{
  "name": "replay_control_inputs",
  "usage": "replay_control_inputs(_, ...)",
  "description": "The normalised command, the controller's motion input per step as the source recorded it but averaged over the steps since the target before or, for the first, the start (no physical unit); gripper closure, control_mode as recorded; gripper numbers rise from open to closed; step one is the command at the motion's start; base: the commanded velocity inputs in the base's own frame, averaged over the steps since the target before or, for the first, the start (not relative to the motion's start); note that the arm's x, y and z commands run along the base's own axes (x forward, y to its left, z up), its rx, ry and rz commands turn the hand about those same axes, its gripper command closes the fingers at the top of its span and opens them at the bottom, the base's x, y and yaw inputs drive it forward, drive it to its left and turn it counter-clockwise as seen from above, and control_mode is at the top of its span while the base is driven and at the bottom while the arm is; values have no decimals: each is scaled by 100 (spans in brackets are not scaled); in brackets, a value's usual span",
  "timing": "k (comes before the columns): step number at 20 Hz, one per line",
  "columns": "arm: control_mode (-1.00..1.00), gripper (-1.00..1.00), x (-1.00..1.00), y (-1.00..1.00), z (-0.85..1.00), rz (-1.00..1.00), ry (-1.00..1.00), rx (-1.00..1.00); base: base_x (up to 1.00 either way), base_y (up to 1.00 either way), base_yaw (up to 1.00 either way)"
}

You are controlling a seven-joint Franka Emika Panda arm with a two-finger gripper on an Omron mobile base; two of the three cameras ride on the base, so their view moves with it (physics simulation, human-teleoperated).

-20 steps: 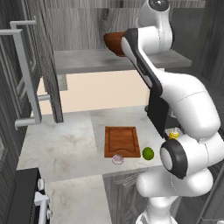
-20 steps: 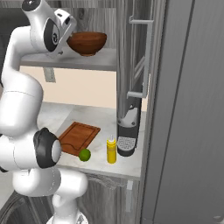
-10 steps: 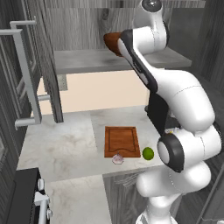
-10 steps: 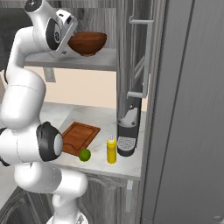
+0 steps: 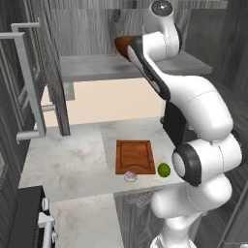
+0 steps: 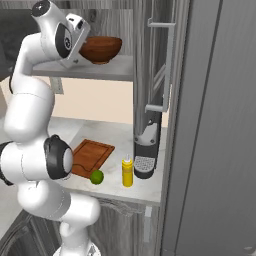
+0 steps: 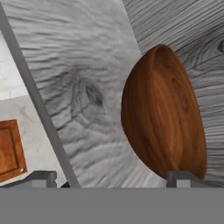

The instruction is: Open the cabinet. Place the bowl and condiment on the counter. Then place the lime and garlic on the cutting board.

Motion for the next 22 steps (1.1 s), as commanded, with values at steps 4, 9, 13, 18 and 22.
replay_control_inputs(4, -100, -100, 21, 0, -10, 0, 1, 0, 0, 0, 0)
replay_control_inputs(9, -100, -100, 23, 0, -2, 0, 0, 0, 0, 0, 0)
replay_control_inputs(13, -100, -100, 23, 0, 0, 0, 0, 0, 0, 0, 0)
replay_control_inputs(18, -100, -100, 23, 0, 0, 0, 0, 0, 0, 0, 0)
replay_control_inputs(22, -100, -100, 24, 0, 0, 0, 0, 0, 0, 0, 0)
